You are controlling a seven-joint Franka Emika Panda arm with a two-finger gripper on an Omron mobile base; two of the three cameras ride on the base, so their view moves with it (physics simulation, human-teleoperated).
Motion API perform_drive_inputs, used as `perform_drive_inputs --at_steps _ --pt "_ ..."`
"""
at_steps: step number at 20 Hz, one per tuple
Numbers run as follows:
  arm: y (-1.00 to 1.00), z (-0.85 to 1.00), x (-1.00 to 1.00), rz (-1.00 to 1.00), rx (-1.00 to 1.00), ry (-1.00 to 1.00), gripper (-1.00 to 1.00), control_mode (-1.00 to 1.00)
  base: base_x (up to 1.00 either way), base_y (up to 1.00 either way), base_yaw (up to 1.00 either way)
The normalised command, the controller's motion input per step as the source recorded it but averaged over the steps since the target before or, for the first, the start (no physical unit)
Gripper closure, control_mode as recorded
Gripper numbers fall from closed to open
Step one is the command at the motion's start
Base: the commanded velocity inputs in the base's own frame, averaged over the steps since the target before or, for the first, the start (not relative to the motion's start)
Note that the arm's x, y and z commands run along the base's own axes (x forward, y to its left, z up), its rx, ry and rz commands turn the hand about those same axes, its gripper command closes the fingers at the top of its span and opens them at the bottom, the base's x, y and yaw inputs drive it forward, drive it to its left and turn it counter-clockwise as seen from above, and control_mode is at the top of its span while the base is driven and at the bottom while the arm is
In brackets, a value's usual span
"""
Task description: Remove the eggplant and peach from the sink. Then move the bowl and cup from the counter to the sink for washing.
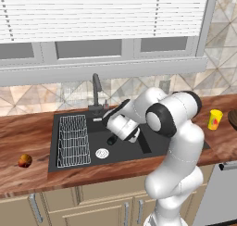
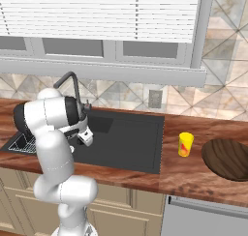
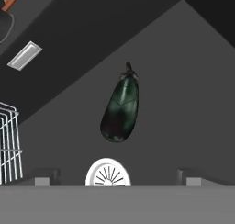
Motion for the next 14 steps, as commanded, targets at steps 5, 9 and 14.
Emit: perform_drive_inputs --at_steps 5,9,14 --pt "0.02 -0.08 0.06 -0.03 0.00 0.01 -1.00 -1.00 0.00 0.00 0.00" --pt "0.01 -0.11 0.09 -0.03 0.00 0.01 -1.00 -1.00 0.00 0.00 0.00" --pt "0.00 -0.10 0.10 -0.03 0.00 0.00 -1.00 -1.00 0.00 0.00 0.00"
